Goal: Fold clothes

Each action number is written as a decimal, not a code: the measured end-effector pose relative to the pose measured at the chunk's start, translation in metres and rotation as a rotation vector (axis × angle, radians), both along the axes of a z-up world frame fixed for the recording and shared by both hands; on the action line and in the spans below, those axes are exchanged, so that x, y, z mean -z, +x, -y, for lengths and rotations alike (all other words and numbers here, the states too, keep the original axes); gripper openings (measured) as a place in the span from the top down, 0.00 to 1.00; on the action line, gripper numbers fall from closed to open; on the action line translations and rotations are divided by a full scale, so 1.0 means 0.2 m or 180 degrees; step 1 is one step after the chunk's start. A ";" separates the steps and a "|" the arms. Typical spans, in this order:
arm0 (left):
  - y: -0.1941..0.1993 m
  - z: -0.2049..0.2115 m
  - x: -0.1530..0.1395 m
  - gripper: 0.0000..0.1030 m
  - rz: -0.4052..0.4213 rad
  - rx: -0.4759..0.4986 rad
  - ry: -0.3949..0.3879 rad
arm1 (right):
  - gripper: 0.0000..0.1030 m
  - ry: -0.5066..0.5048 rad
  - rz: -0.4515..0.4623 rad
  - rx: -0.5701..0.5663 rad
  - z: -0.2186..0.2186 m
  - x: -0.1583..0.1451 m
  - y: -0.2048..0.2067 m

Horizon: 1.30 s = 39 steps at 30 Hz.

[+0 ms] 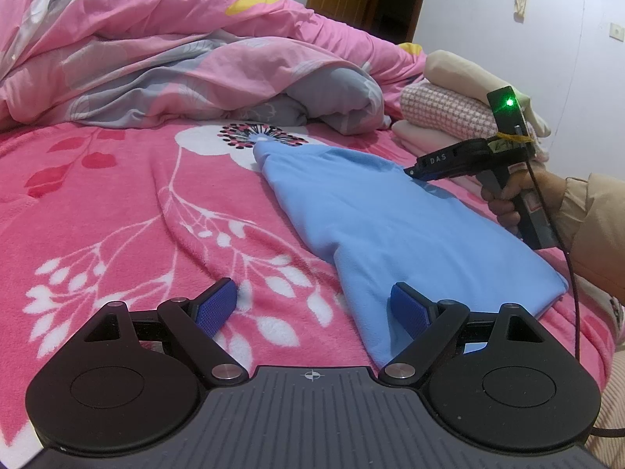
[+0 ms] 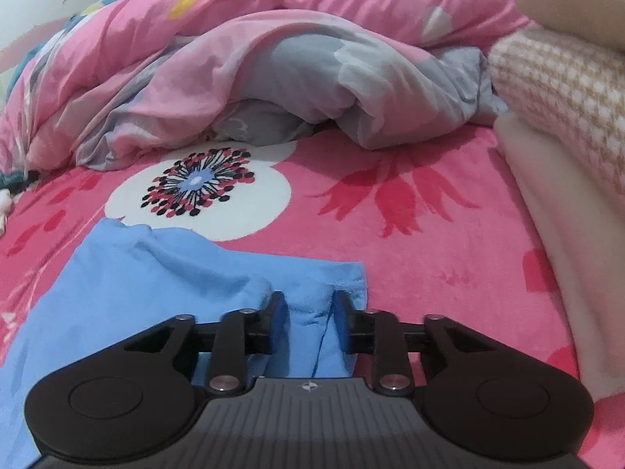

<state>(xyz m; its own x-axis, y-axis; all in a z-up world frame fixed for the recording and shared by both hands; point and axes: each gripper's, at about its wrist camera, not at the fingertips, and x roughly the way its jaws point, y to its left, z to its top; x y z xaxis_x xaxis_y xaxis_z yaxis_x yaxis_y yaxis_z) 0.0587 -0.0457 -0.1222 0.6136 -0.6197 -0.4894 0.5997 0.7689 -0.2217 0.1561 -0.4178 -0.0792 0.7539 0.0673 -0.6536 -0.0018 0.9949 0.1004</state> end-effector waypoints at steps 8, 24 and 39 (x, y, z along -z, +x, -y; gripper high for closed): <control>0.02 0.03 -0.03 0.15 -0.0073 -0.0172 0.0012 | 0.98 -0.0287 0.0350 0.0123 -0.02 -0.07 -0.04; 0.03 0.09 -0.02 0.12 -0.0038 -0.0230 0.0119 | 0.79 -0.0262 0.0273 0.0377 0.07 -0.02 -0.02; -0.02 0.04 -0.03 0.11 0.0002 -0.0320 0.0102 | 0.79 0.0411 0.0307 0.0090 0.05 -0.15 -0.57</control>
<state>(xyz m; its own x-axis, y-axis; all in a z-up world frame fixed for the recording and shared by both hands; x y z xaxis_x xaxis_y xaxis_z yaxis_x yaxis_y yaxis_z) 0.0552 -0.0533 -0.1164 0.6723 -0.5390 -0.5074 0.5193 0.8319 -0.1957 0.0413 -0.4286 -0.0501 0.8156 0.1240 -0.5652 0.0101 0.9735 0.2283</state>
